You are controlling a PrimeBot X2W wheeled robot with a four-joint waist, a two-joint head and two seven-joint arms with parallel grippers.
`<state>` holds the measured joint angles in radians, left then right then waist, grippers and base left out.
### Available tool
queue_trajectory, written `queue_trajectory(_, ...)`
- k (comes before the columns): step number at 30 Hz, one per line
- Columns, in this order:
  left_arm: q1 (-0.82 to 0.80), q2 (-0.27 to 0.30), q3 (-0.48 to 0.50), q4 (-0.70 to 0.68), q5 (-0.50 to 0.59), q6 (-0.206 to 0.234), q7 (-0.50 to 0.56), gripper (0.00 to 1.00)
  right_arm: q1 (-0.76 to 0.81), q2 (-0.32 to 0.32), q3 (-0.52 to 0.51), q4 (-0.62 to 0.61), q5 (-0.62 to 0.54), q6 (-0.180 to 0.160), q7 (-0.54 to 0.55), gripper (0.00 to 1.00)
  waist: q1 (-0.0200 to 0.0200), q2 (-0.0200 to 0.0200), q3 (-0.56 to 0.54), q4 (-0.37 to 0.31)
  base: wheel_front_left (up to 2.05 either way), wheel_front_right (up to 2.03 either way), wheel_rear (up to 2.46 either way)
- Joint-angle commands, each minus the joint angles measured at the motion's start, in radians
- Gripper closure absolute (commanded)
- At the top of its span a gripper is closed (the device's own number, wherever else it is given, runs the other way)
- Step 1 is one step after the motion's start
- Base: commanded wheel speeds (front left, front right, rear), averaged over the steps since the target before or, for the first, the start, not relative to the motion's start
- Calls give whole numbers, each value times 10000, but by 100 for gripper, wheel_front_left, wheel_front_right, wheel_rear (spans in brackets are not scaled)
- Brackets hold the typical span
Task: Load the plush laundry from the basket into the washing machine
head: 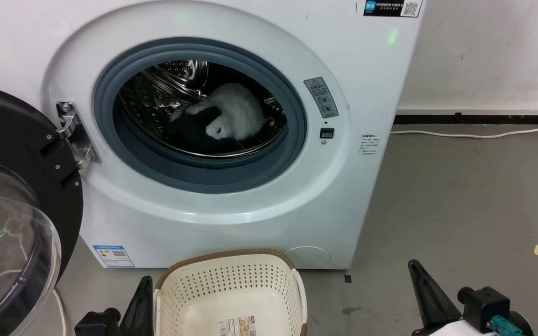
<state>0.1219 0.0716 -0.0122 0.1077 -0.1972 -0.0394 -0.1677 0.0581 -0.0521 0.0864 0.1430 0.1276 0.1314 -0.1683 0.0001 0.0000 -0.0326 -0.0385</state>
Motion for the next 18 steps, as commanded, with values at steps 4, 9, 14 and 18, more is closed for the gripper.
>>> queue_trajectory(4, -200, -53, 40, -102, 178, 54, 113, 100, -166, 8, -71, -149, -144, -3, 120, 100, -1, 0, 16, 20, 0, 0, 0)
queue_trajectory(9, -266, -63, 46, -166, 296, 76, 215, 100, -193, 9, -123, -233, -219, -3, 222, 100, -1, 0, 37, 44, 0, 0, 0)
queue_trajectory(14, -333, -74, 51, -230, 413, 98, 317, 100, -221, 10, -175, -317, -293, -3, 324, 100, -1, 0, 57, 68, 0, 0, 0)
queue_trajectory(18, -386, -82, 55, -281, 507, 116, 399, 100, -242, 10, -216, -384, -352, -4, 406, 100, -1, 0, 73, 87, 0, 0, 0)
